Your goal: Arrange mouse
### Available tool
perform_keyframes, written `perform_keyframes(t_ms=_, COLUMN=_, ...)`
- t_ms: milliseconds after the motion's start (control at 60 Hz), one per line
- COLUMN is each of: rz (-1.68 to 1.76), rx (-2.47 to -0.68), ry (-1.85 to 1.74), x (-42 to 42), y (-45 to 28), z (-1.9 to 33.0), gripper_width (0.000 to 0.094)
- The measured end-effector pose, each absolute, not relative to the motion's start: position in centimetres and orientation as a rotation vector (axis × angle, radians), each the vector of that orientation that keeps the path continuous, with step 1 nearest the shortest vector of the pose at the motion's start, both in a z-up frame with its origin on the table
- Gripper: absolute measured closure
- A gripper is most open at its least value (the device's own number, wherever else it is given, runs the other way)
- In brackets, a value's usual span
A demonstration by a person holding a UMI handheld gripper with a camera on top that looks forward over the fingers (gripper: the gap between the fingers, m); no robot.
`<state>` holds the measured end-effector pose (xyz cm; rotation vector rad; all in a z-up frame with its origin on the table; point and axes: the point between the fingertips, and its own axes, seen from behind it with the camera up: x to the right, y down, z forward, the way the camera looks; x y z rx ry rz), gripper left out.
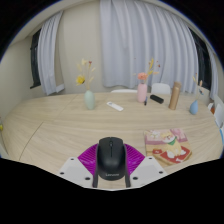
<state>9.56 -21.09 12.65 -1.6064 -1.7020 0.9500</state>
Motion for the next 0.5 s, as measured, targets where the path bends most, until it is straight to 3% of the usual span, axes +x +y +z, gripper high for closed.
perform_keyframes(t_ms=100, rz=0.924, rx=-1.564, ry=-1.613, x=3.9, y=-13.5, z=15.7, gripper_width=0.0574)
perform_keyframes(t_ms=183, rz=0.848, rx=-1.574, ry=-1.575, x=0.1, y=-6.3, z=15.0, gripper_width=0.0574)
perform_keyframes(t_ms=333, rz=0.739, rx=-1.648, ry=-1.600, x=-2.5, y=2.8, z=8.3, gripper_width=0.0574)
perform_keyframes(t_ms=500, rz=0.681, rx=-1.750, ry=-1.658, x=-1.3, y=6.1, z=0.6, gripper_width=0.0575)
